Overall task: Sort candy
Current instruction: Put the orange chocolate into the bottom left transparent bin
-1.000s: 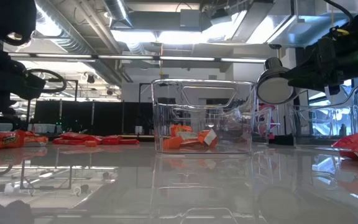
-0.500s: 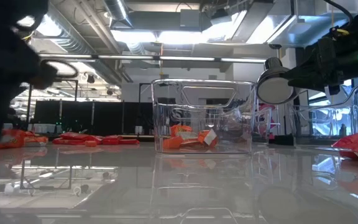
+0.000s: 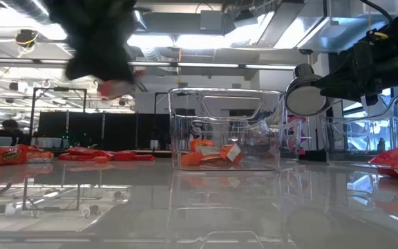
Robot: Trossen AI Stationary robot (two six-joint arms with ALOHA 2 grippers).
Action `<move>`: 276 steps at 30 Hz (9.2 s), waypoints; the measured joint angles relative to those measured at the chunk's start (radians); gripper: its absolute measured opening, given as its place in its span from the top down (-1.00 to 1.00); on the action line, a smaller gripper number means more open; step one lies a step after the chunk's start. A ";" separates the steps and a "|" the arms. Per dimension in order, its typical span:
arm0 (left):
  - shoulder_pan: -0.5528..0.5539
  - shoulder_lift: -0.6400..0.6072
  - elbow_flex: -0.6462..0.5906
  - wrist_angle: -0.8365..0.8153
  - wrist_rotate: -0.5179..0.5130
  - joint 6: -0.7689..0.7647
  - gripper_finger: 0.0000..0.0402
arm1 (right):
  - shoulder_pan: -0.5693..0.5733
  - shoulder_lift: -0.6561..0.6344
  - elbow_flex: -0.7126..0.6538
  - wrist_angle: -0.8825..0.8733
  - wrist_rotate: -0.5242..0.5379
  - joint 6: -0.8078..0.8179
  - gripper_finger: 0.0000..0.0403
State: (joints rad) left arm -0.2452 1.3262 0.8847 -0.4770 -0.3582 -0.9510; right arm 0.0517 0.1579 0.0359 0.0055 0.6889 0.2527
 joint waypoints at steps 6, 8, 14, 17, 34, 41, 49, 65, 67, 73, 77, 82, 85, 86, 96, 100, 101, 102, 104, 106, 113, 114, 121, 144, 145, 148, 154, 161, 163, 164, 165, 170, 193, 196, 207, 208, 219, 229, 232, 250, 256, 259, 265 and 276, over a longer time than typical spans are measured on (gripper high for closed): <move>0.116 0.011 0.002 0.250 -0.003 0.291 0.40 | 0.000 0.000 0.000 0.000 0.000 0.000 -0.14; 0.149 0.038 0.002 0.319 -0.004 0.381 0.40 | 0.000 0.000 0.000 0.000 0.000 0.000 -0.14; 0.221 0.151 0.002 0.528 0.004 0.509 0.40 | 0.000 0.000 0.000 0.000 0.000 0.000 -0.14; 0.239 0.196 0.002 0.566 0.006 0.515 0.40 | 0.000 0.000 0.000 0.000 0.000 0.001 -0.14; 0.274 0.262 0.001 0.597 0.022 0.536 -0.13 | 0.000 0.000 0.000 -0.002 0.000 0.003 -0.14; 0.269 0.183 0.001 0.536 0.022 0.573 -0.25 | 0.000 0.000 0.000 -0.002 0.000 0.003 -0.14; 0.235 -0.033 0.001 0.086 0.022 0.346 -0.21 | 0.000 0.000 0.000 -0.003 0.001 0.001 -0.14; 0.192 -0.093 -0.022 -0.753 0.022 -0.257 -0.20 | 0.000 0.002 0.000 -0.003 0.018 0.000 -0.14; 0.193 -0.093 -0.053 -0.735 0.039 -0.293 -0.20 | 0.000 0.002 0.000 -0.003 0.018 0.000 -0.14; 0.193 -0.093 -0.163 -0.707 0.130 -0.372 -0.20 | 0.000 0.002 0.000 -0.002 0.018 0.000 -0.14; 0.197 -0.093 -0.211 -0.666 0.127 -0.376 -0.20 | 0.000 0.002 0.000 -0.002 0.018 -0.026 -0.14; 0.200 -0.093 -0.256 -0.593 0.136 -0.376 -0.20 | 0.000 0.002 0.000 -0.002 0.018 -0.026 -0.14; 0.200 -0.093 -0.287 -0.547 0.156 -0.377 -0.20 | 0.000 0.002 0.000 -0.002 0.019 -0.026 -0.14; 0.200 -0.093 -0.301 -0.531 0.172 -0.377 -0.20 | 0.000 0.002 0.000 -0.002 0.019 -0.026 -0.14; 0.200 -0.093 -0.363 -0.428 0.219 -0.353 -0.20 | 0.000 0.002 0.000 -0.001 0.019 -0.026 -0.14; 0.200 -0.093 -0.364 -0.421 0.223 -0.346 -0.09 | 0.000 0.002 0.000 -0.001 0.019 -0.026 -0.14; 0.200 -0.093 -0.364 -0.419 0.224 -0.344 -0.04 | 0.000 0.002 0.000 -0.001 0.019 -0.026 -0.14; 0.200 -0.093 -0.364 -0.416 0.225 -0.340 0.02 | 0.000 0.002 0.000 -0.001 0.019 -0.026 -0.14; 0.200 -0.093 -0.364 -0.412 0.227 -0.332 0.13 | 0.000 0.002 0.000 -0.001 0.019 -0.026 -0.14; 0.200 -0.093 -0.364 -0.410 0.228 -0.329 0.24 | 0.000 0.002 0.000 -0.001 0.019 -0.026 -0.14; 0.200 -0.093 -0.360 -0.413 0.229 -0.279 0.51 | 0.000 0.002 0.000 -0.001 0.019 -0.026 -0.14; 0.200 -0.093 -0.356 -0.416 0.229 -0.274 0.54 | 0.000 0.002 0.000 -0.001 0.019 -0.026 -0.14; 0.200 -0.092 -0.270 -0.422 0.184 -0.215 0.63 | 0.000 0.002 0.000 -0.001 0.019 -0.026 -0.14; 0.237 -0.094 -0.066 0.313 0.105 0.377 0.60 | 0.000 0.002 0.000 -0.001 0.019 -0.026 -0.14; 0.244 -0.091 -0.066 0.343 0.104 0.411 0.60 | 0.000 0.002 0.000 -0.001 0.019 -0.026 -0.14; 0.265 -0.063 -0.066 0.443 0.105 0.470 0.59 | 0.000 0.002 0.000 -0.001 0.019 -0.026 -0.14; 0.287 0.048 -0.066 0.628 0.106 0.508 0.54 | 0.000 0.001 0.000 0.001 0.019 -0.026 -0.14; 0.320 0.152 -0.067 0.764 0.107 0.512 0.50 | 0.000 0.001 0.000 0.002 0.019 -0.026 -0.14; 0.325 0.166 -0.067 0.776 0.107 0.494 0.45 | 0.000 0.001 0.000 0.002 0.019 -0.026 -0.14; 0.326 0.172 -0.067 0.779 0.107 0.494 0.41 | 0.000 0.001 0.000 0.002 0.019 -0.026 -0.14; 0.327 0.175 -0.067 0.779 0.108 0.494 0.36 | 0.000 0.001 0.000 0.002 0.019 -0.026 -0.14; 0.327 0.170 -0.067 0.763 0.123 0.514 0.01 | 0.000 0.001 0.000 0.001 0.019 -0.026 -0.14; 0.319 -0.131 -0.087 -0.526 0.151 0.066 -0.25 | 0.000 0.002 0.000 0.000 0.028 -0.026 -0.14; 0.348 -0.109 -0.118 -0.562 0.149 0.049 -0.25 | 0.000 0.002 0.000 0.001 0.034 -0.024 -0.14; 0.460 -0.052 -0.222 -0.488 0.137 0.159 -0.25 | 0.000 0.002 0.000 0.003 0.034 -0.023 -0.14; 0.468 -0.052 -0.232 -0.465 0.137 0.173 -0.25 | 0.000 0.002 0.000 0.003 0.034 -0.023 -0.14; 0.536 -0.053 -0.338 -0.328 0.203 0.225 -0.25 | 0.000 0.002 0.000 0.003 0.034 -0.022 -0.14; 0.535 -0.054 -0.359 -0.291 0.214 0.248 0.00 | 0.000 0.002 0.000 0.003 0.033 -0.022 -0.14; 0.534 -0.054 -0.359 -0.287 0.218 0.249 0.17 | 0.000 0.002 0.000 0.003 0.033 -0.022 -0.14; 0.476 -0.083 -0.126 -0.128 0.227 0.284 0.39 | 0.000 0.002 0.000 0.003 0.033 -0.022 -0.14; 0.438 -0.061 -0.114 0.327 0.231 0.387 0.39 | 0.000 0.002 0.000 0.002 0.033 -0.022 -0.14; 0.424 -0.014 -0.114 0.510 0.231 0.440 0.39 | 0.000 0.002 0.000 0.001 0.033 -0.022 -0.14; 0.408 0.124 -0.114 0.813 0.232 0.514 0.38 | 0.000 0.001 0.000 0.000 0.033 -0.022 -0.14; 0.417 0.202 -0.114 0.885 0.271 0.521 0.01 | 0.000 0.001 0.000 0.000 0.033 -0.022 -0.14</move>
State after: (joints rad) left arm 0.1719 1.5283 0.7704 0.4076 -0.0870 -0.4296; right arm 0.0517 0.1593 0.0357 0.0059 0.7219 0.2306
